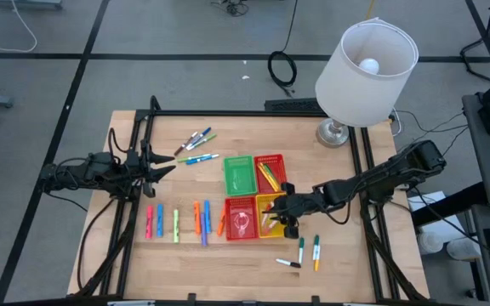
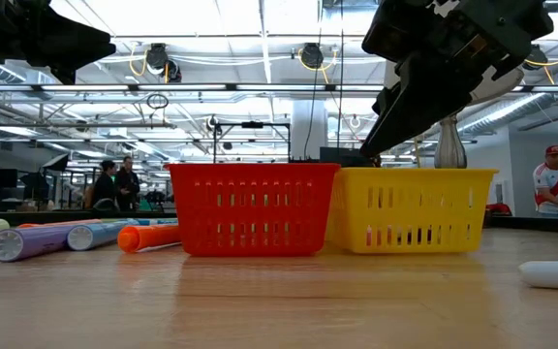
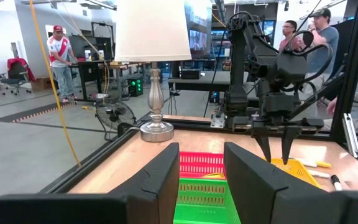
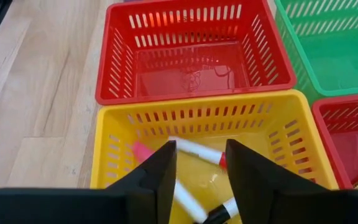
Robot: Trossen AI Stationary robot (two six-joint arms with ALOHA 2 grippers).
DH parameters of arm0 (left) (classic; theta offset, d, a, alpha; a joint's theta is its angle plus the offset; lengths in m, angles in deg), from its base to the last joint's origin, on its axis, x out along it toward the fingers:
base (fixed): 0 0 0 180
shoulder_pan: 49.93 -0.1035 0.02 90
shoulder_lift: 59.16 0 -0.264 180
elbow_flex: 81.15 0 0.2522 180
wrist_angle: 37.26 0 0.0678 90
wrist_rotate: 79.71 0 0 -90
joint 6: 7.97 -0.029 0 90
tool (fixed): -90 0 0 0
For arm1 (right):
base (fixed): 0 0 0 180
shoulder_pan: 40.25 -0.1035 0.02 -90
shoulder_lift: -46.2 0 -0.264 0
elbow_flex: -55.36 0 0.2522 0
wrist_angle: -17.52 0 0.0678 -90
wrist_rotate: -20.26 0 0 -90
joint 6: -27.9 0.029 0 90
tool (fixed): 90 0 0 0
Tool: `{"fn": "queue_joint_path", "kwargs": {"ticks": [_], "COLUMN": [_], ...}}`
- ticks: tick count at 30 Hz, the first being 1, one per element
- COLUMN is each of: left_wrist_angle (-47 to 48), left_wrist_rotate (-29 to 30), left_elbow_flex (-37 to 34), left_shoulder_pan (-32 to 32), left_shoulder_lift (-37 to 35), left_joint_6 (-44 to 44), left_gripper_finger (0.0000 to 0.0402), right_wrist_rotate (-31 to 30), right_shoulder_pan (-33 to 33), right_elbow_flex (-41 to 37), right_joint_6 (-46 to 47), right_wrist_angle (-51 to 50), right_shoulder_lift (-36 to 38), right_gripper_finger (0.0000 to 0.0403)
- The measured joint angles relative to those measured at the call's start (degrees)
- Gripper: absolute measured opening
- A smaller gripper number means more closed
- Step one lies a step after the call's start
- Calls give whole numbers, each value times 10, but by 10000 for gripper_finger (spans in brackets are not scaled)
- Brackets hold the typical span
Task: Pick & Place Markers
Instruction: Put the small green highlighter pen into the yellow bin
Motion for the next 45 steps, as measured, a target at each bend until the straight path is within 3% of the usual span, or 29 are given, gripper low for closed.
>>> {"fn": "queue_joint_path", "kwargs": {"ticks": [12, 16, 23, 27, 38, 45], "left_wrist_angle": [0, 0, 0, 0, 0, 0], "left_wrist_rotate": [0, 0, 0, 0, 0, 0], "left_elbow_flex": [0, 0, 0, 0, 0, 0], "left_shoulder_pan": [0, 0, 0, 0, 0, 0], "left_shoulder_lift": [0, 0, 0, 0, 0, 0], "left_joint_6": [0, 0, 0, 0, 0, 0], "left_gripper_finger": [134, 134, 134, 134, 134, 134], "right_wrist_rotate": [2, 2, 3, 27, 67, 79], "right_shoulder_pan": [-10, -52, -134, -173, -186, -177], "right_elbow_flex": [0, 43, 198, 263, 274, 274], "right_joint_6": [0, 15, 185, 279, 604, 697], "right_wrist_angle": [-11, -154, -424, -518, -587, -636], "right_shoulder_lift": [3, 8, -6, -32, -99, -126], "right_gripper_finger": [141, 141, 141, 141, 141, 128]}}
